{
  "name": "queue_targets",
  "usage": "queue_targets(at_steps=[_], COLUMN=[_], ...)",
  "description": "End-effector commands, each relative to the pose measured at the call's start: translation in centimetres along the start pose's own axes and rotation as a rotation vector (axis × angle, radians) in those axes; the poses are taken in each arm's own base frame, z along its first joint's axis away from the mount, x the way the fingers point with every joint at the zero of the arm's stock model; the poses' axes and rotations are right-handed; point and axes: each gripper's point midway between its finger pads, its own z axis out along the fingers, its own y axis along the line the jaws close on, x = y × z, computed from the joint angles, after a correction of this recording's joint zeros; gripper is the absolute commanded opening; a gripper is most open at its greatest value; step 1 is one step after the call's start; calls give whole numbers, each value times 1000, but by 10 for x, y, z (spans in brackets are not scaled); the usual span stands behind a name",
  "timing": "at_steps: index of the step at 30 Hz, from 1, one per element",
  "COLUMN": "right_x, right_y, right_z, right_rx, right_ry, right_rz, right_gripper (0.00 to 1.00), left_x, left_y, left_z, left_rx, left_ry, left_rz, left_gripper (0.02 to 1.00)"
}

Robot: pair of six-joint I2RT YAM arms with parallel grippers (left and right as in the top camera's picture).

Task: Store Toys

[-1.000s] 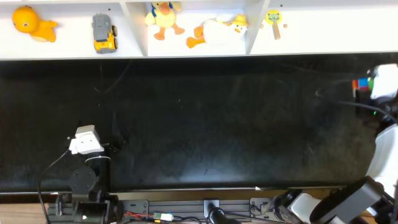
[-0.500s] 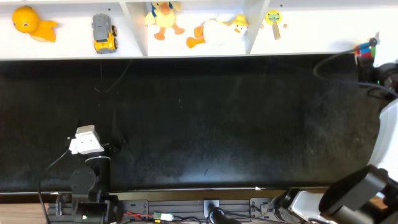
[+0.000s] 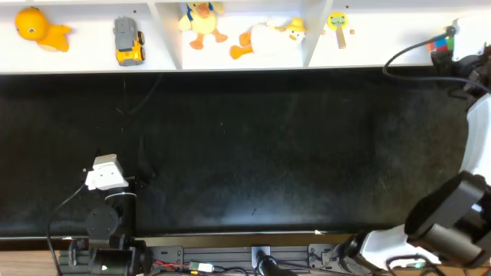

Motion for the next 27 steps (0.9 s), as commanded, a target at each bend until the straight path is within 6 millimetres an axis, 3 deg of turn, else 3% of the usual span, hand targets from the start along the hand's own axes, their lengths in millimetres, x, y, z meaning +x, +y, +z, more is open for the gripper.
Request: queue_targets(at_steps=[1,8,27], right_x=[-15,-19,-31], right_y=[4,12,10], right_z=[9,26,36], right_rx=[-14,-42,-23], right_ry=[-23,-19,-67], right_rz=[-15,-30,1], right_gripper=[308,316,318], left_x=[-1,-1,-1], left_y=[2,2,2], left_z=[0,0,0], left_rx=[-8,-8,-8], left_ry=[-6,-6,-6], left_rz=[20,20,20], left_gripper=[996,998,998])
